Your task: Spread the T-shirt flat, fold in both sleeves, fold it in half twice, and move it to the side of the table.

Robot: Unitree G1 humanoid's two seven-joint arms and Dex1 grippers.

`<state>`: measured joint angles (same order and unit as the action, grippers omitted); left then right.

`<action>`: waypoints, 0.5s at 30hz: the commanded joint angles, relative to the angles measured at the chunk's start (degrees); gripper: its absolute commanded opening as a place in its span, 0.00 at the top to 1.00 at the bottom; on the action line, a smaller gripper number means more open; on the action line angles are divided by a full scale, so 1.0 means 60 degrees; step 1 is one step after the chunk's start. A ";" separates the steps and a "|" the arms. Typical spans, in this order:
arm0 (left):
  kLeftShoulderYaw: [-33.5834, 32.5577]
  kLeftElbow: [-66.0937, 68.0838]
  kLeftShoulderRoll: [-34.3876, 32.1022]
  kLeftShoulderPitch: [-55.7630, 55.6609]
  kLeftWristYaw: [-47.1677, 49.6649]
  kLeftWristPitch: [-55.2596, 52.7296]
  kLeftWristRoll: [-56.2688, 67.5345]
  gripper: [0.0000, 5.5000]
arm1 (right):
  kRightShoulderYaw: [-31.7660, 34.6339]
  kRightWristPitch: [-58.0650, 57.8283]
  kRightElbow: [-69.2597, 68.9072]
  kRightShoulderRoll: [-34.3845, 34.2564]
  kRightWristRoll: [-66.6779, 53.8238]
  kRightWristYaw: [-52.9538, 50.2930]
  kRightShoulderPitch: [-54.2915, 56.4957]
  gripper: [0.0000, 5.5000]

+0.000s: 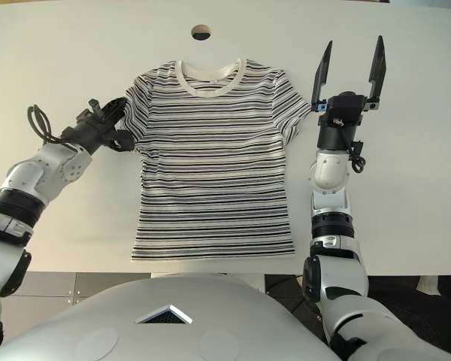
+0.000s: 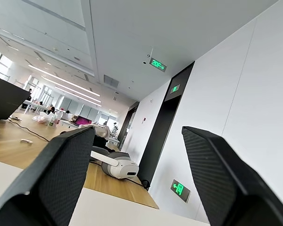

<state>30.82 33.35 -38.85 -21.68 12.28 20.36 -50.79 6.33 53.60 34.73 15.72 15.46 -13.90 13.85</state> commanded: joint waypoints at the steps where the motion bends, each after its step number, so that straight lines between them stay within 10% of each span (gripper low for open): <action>1: -0.0310 -0.0405 0.0277 0.0008 0.0392 -0.0332 -0.0014 0.98 | -0.0092 0.0033 0.0074 0.0051 -0.0045 0.0089 -0.0023 0.38; 15: 0.0709 0.0260 0.1560 -0.0753 0.0501 0.0156 -0.0737 0.98 | -0.0368 0.0067 0.0488 -0.0020 0.0114 -0.0040 0.0265 0.38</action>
<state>33.86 33.83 -30.17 -25.19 16.07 20.61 -54.39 4.41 53.66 37.27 15.69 15.74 -13.94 14.10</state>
